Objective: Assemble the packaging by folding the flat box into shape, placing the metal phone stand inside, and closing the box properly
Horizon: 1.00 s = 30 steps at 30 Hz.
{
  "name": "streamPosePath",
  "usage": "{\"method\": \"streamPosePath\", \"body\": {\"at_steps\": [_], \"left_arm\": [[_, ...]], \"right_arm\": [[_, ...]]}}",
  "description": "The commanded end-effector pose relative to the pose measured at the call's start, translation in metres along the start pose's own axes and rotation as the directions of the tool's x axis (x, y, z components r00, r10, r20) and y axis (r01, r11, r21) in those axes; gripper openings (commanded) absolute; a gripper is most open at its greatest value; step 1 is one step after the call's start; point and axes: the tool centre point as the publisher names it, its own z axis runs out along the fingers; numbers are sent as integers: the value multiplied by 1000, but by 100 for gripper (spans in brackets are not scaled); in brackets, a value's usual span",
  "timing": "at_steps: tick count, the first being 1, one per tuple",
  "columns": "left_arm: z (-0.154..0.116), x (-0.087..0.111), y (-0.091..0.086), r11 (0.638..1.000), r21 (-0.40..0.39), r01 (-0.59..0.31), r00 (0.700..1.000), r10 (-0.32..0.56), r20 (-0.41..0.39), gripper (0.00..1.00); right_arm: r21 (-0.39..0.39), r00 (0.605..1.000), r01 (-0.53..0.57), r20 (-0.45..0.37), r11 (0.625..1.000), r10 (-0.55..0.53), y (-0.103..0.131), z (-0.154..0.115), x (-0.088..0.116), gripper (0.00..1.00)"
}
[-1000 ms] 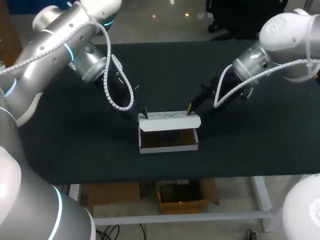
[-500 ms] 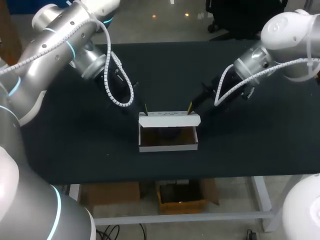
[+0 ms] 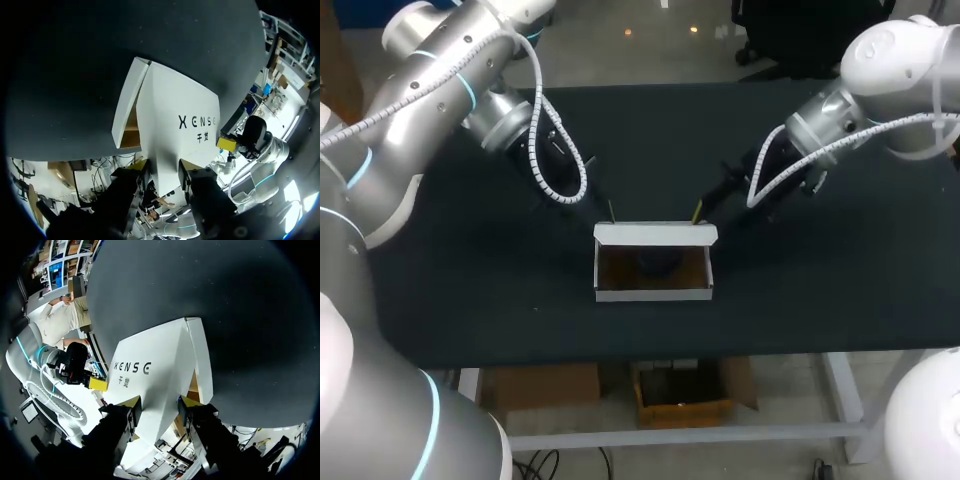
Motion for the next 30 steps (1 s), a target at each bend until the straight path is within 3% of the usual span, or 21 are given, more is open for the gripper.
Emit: {"method": "streamPosePath", "body": {"at_steps": [1, 30], "left_arm": [[-2, 7, -8, 999, -51, 1, 1000, 0, 9, 38], [9, 14, -12, 998, -58, -5, 1000, 5, -1, 40]], "right_arm": [[8, 1000, 1, -1, 1000, -1, 0, 0, 3, 46], [15, 1000, 5, 1, 1000, -5, 2, 5, 8, 46]]}}
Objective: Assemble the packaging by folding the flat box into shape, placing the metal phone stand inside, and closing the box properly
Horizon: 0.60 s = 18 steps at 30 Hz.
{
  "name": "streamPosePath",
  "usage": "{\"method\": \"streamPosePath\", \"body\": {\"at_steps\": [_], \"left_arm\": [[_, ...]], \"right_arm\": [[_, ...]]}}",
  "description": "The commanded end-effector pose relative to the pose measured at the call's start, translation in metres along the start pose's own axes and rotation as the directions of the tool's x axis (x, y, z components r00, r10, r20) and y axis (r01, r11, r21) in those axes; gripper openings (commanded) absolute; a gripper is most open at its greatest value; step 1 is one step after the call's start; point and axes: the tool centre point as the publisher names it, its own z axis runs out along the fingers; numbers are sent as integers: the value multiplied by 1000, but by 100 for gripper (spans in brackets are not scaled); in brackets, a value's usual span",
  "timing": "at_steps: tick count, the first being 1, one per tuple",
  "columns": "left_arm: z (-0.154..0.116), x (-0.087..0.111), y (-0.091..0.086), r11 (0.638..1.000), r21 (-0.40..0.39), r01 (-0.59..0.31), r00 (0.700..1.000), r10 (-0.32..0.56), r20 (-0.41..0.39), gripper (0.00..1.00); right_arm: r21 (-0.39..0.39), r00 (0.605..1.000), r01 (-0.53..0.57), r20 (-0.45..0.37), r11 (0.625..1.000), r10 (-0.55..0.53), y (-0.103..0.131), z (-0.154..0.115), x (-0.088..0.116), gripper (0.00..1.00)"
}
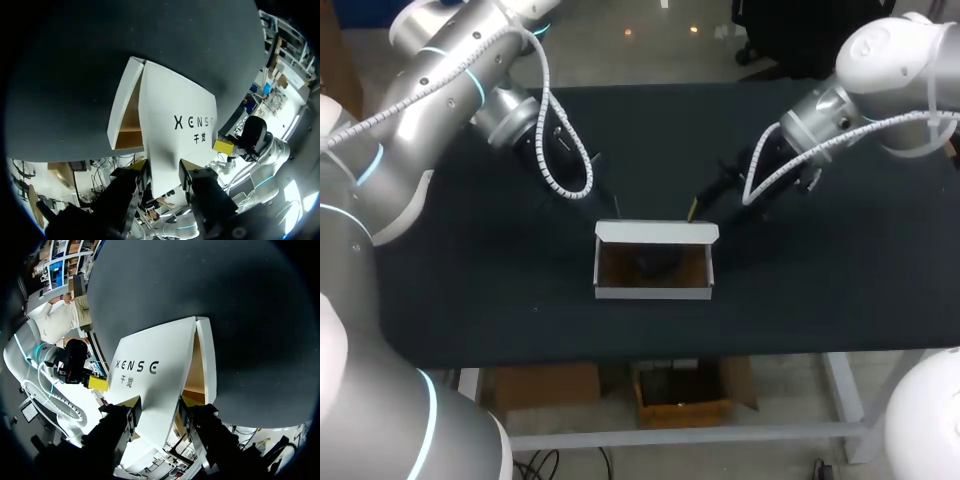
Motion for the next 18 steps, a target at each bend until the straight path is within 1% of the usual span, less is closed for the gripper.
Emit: {"method": "streamPosePath", "body": {"at_steps": [1, 7, 13, 18], "left_arm": [[7, 3, -9, 998, -59, -1, 1000, 1, 1, 40], [13, 0, -8, 999, -54, -4, 1000, 5, 5, 38], [16, -7, -5, 999, -42, -12, 1000, 12, 6, 38], [17, -13, -6, 999, -37, -10, 1000, 10, 7, 38]], "right_arm": [[9, 1000, 2, 3, 1000, -2, 1, 2, 2, 46], [15, 1000, 4, 9, 1000, -4, 3, 3, -1, 47], [9, 1000, 14, 19, 1000, -14, 3, 4, -4, 48], [6, 999, 20, 25, 1000, -20, 2, 5, -8, 48]]}}
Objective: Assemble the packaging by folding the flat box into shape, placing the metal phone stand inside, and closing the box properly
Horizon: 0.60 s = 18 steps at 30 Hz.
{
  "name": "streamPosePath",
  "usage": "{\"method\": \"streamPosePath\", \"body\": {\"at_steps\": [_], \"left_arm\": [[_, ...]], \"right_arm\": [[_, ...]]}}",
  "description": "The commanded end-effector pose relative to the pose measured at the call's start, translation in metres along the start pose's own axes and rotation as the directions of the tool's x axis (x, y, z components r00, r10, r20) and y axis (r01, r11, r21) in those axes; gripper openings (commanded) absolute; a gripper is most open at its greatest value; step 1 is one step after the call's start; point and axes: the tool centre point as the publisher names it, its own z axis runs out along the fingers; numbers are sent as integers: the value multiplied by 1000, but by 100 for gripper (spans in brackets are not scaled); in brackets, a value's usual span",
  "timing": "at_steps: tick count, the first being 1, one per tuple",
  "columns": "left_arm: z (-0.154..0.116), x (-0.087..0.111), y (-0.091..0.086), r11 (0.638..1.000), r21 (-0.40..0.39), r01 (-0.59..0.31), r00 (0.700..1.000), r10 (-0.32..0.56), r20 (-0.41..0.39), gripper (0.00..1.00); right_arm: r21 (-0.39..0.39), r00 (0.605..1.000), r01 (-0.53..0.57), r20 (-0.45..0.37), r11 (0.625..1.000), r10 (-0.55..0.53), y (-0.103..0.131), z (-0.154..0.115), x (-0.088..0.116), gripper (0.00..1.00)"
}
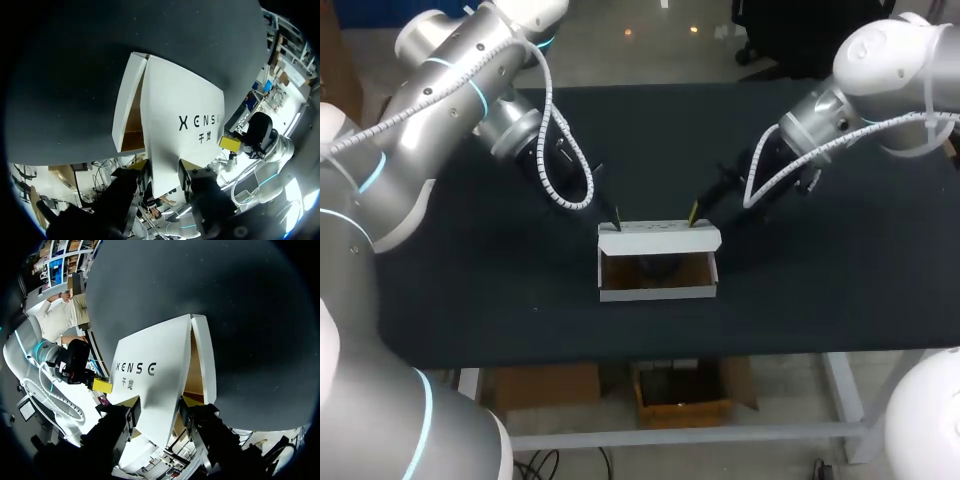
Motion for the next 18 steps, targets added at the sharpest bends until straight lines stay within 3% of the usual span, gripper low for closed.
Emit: {"method": "streamPosePath", "body": {"at_steps": [1, 18], "left_arm": [[2, -1, -7, 1000, -12, 1, 1000, -1, -2, 38], [3, -6, -9, 1000, 8, -14, 999, 14, 39, 40]], "right_arm": [[0, 1000, 4, 2, 1000, -4, 0, 2, -2, 48], [-8, 1000, 24, 18, 1000, -24, -4, 3, -11, 49]]}}
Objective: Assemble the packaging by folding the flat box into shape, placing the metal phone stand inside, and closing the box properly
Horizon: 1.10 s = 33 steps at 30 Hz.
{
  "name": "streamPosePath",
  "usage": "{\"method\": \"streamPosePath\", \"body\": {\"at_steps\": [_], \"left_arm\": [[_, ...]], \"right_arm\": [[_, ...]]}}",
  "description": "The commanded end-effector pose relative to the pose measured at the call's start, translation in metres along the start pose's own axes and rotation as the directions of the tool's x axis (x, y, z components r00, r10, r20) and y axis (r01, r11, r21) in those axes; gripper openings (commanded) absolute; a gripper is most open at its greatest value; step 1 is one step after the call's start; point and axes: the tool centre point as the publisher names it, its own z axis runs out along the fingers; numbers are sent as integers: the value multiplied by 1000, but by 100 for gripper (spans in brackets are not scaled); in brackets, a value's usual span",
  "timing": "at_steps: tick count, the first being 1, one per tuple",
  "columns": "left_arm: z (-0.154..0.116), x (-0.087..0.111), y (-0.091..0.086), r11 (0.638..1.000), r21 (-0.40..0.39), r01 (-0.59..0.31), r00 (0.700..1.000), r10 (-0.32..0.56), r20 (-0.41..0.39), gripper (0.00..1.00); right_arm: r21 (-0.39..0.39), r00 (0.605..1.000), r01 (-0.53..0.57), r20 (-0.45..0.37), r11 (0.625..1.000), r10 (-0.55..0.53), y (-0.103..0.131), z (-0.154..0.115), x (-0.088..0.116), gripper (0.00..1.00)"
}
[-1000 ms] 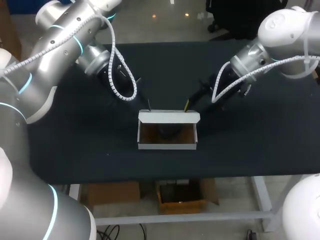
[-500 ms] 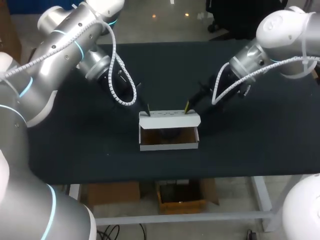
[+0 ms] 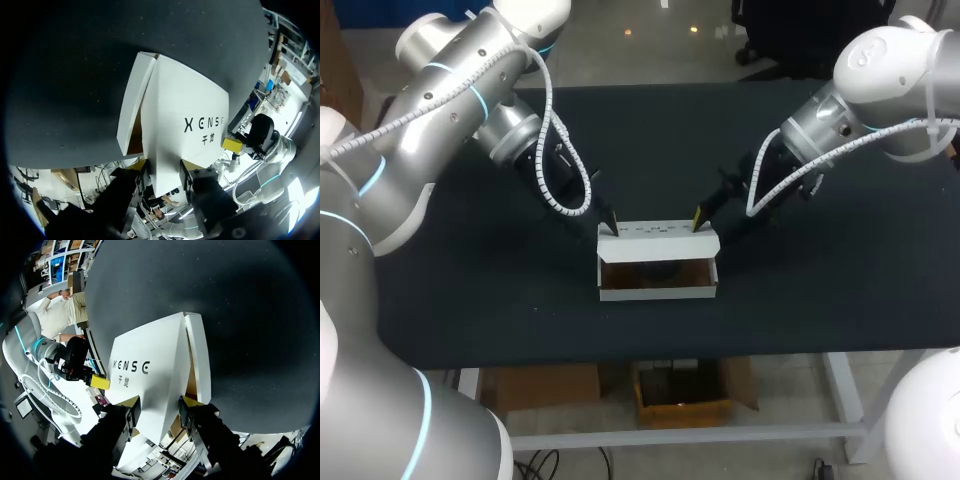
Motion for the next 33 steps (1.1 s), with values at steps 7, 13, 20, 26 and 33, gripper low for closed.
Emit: {"method": "streamPosePath", "body": {"at_steps": [7, 13, 20, 26, 33], "left_arm": [[5, 0, -4, 1000, 26, -16, 999, 15, 35, 40], [7, -2, -3, 999, 38, -28, 999, 26, 45, 41], [10, -6, 0, 998, 54, -39, 998, 36, 53, 42], [14, -10, 4, 996, 75, -50, 997, 45, 66, 42], [13, -12, 7, 994, 94, -48, 997, 43, 58, 45]], "right_arm": [[13, 1000, 6, 5, 1000, -6, 3, 7, -5, 49], [20, 1000, 8, 4, 1000, -8, 5, 11, -8, 49], [20, 1000, 18, 9, 1000, -18, 5, 14, -9, 50], [26, 1000, 25, 11, 999, -26, 6, 15, -10, 50], [25, 999, 33, 19, 999, -33, 7, 15, -9, 50]]}}
